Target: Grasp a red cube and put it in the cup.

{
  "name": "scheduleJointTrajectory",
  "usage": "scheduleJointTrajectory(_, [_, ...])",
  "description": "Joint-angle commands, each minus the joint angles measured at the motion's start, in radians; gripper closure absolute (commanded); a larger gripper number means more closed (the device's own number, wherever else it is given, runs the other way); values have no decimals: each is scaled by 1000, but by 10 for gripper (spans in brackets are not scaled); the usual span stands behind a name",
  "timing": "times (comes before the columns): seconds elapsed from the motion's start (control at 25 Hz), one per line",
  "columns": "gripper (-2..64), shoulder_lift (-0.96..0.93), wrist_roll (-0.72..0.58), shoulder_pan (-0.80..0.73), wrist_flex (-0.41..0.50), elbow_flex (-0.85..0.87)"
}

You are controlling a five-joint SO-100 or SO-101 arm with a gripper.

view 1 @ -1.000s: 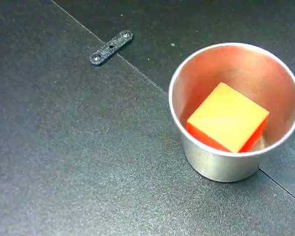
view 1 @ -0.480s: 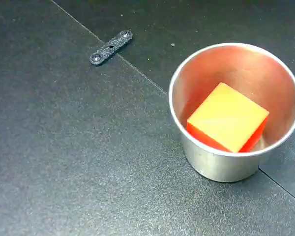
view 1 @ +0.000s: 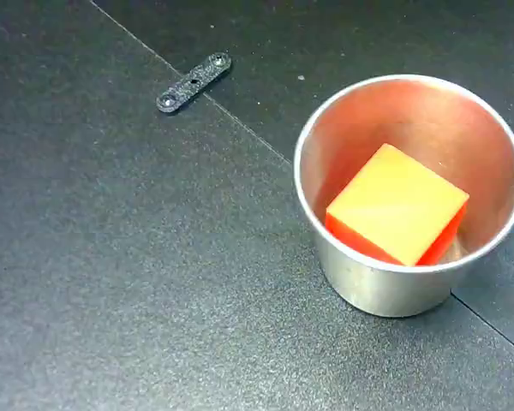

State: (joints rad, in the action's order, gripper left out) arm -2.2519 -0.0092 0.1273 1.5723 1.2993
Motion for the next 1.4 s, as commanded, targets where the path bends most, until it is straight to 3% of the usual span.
scheduleJointTrajectory(0.0, [296, 2, -6, -8, -12, 2])
scheduleJointTrajectory(1.36, [296, 3, 9, -5, -5, 3])
